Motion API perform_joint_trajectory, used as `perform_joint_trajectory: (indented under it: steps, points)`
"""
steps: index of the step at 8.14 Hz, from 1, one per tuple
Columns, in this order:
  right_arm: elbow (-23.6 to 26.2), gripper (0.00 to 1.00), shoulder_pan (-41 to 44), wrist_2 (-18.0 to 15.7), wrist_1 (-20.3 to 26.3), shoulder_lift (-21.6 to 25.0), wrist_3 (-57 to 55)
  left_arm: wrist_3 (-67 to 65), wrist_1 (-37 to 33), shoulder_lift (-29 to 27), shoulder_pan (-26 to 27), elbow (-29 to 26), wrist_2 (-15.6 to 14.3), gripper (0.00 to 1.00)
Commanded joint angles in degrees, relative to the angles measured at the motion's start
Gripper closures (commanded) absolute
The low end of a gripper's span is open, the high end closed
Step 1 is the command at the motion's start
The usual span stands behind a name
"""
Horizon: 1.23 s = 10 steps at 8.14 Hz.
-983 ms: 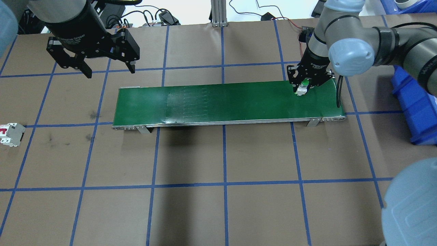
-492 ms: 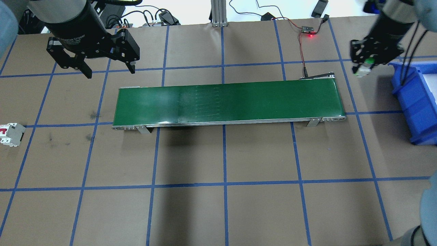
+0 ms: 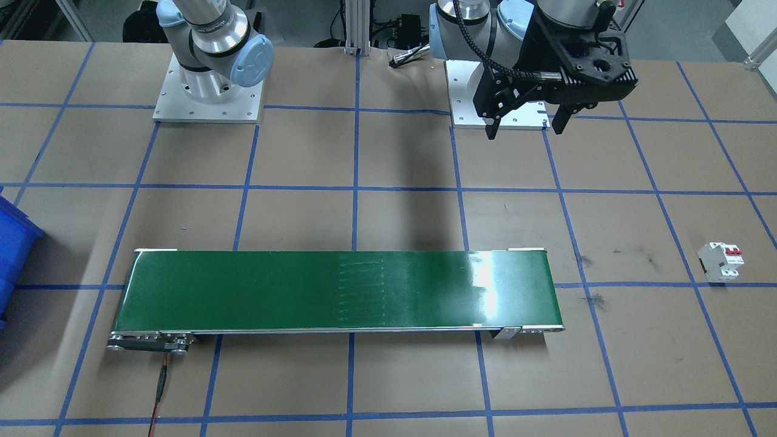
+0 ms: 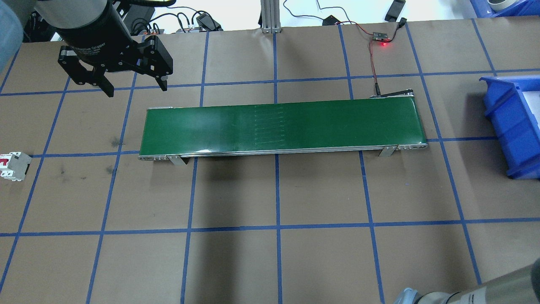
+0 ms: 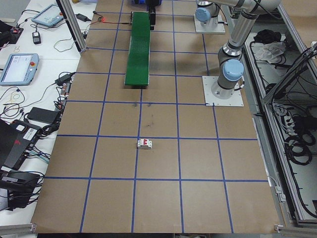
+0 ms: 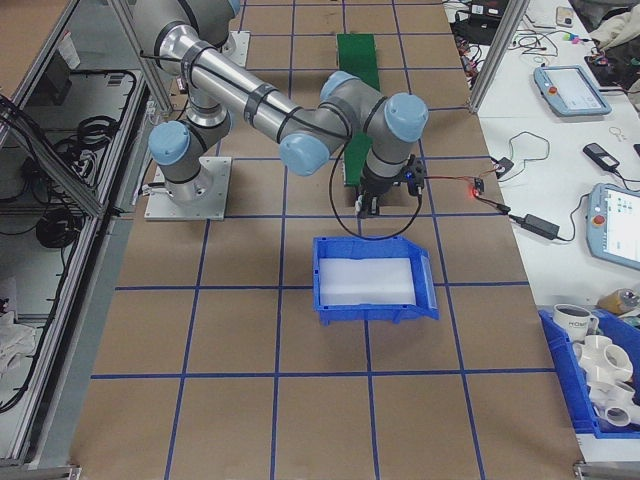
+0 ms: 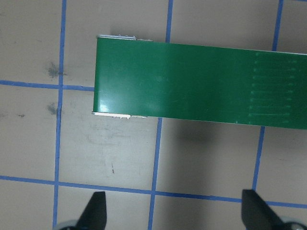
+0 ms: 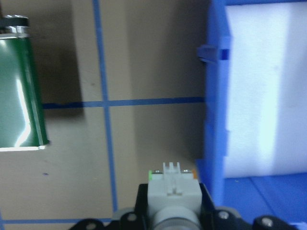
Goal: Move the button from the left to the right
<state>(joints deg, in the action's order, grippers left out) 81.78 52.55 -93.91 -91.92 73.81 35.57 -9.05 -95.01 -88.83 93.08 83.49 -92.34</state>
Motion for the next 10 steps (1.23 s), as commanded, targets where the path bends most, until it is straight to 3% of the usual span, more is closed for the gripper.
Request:
perform_joint_trajectory:
  steps: [1,3,5,6,10]
  points:
    - [-0.22,1.00,-5.18,-0.84,-6.41,-4.36,6.70,0.00,0.00,-0.02,0.00,0.00,-0.04,0.00]
    - [-0.13,1.00,-5.61,-0.75,-11.42,-9.02,9.24,0.00,0.00,0.06,0.00,0.00,-0.04,0.00]
    - [-0.04,1.00,-5.62,1.08,-11.62,-11.66,8.03,0.00,0.00,-0.02,0.00,-0.09,-0.03,0.00]
    - [0.13,1.00,-5.62,1.19,-13.88,-13.85,7.85,0.00,0.00,0.06,0.00,-0.09,0.05,0.00]
    - [2.76,1.00,-5.62,0.92,-17.59,-16.06,8.28,0.00,0.00,-0.02,0.00,-0.17,0.05,0.00]
